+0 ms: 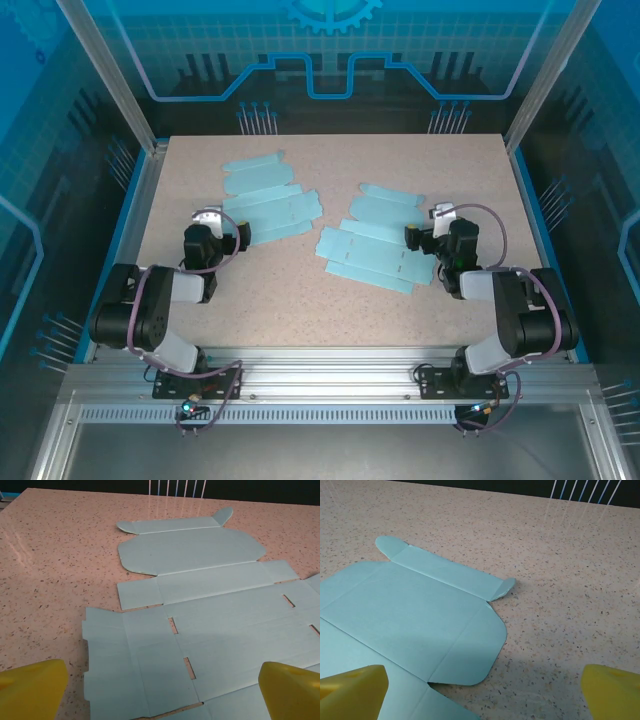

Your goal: Fold the paper box

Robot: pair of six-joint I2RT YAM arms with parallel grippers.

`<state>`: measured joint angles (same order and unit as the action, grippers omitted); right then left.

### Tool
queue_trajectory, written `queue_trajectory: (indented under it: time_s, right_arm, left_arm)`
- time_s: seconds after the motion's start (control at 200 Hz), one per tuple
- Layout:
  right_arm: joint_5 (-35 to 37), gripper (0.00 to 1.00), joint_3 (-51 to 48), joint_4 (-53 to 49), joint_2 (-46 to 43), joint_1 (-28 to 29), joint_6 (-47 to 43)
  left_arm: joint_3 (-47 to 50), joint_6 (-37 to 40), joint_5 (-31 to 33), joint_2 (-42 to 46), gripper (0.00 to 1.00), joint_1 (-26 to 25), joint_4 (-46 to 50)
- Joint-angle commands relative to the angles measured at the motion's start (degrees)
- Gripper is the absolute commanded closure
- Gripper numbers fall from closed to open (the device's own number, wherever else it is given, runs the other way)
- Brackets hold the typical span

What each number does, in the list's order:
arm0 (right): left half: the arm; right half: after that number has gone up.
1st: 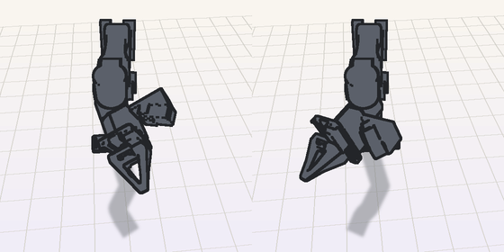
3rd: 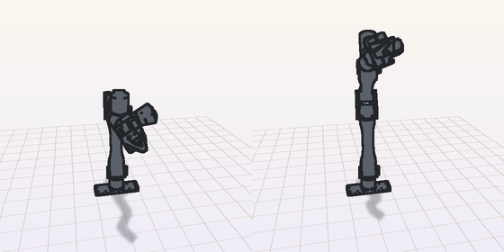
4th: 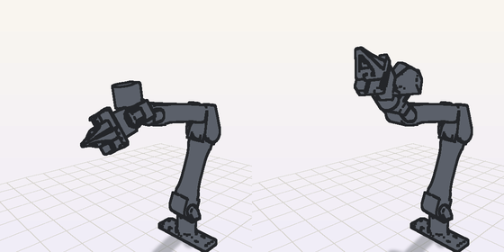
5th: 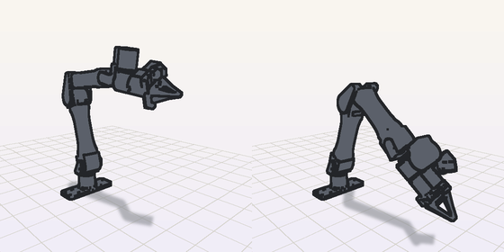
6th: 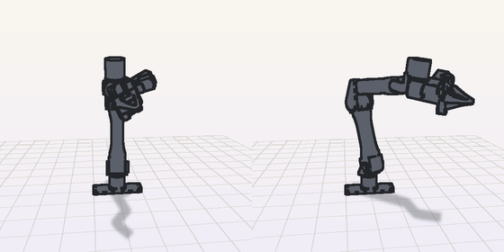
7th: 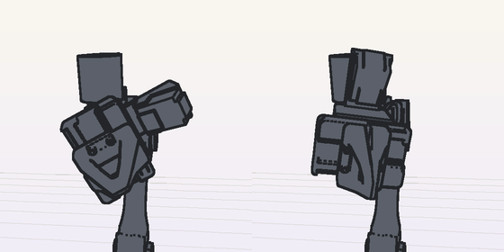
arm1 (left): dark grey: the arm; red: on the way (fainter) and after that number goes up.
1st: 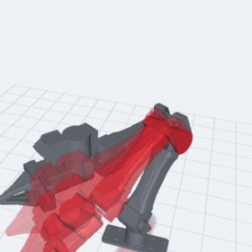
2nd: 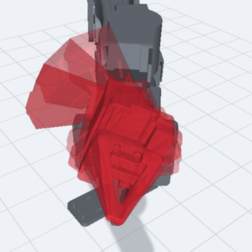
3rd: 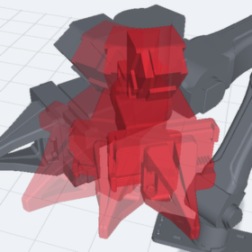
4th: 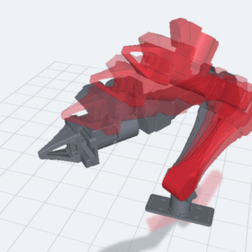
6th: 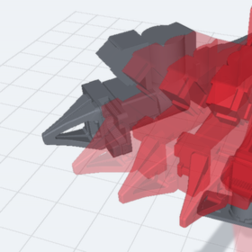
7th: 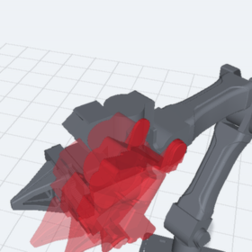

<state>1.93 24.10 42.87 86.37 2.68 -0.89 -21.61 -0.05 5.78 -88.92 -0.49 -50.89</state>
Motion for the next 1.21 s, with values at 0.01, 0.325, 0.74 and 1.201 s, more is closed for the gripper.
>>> queue_trajectory:
  time_s: [0.01, 0.325, 0.74, 1.201]
  right_arm:
    - [0.2, 0.00, 0.8, -0.2, -0.2, 0.4, 0.5]
    - [0.2, 0.00, 0.8, -0.2, -0.2, 0.4, 0.4]
    - [0.2, 0.00, 0.8, -0.2, -0.2, 0.4, 0.5]
    - [1.2, 0.00, 1.5, -1.8, -0.6, 0.4, 0.9]
  left_arm:
    - [-0.5, 0.2, 0.3, 0.3, 0.01, -0.3, -1.2]
    - [-0.5, 0.1, 0.3, 0.3, 0.01, -0.3, -1.2]
    - [-0.5, 0.2, 0.3, 0.3, 0.01, -0.3, -1.3]
    - [1.2, -0.6, 2.4, 0.5, 0.01, -0.3, -4.2]
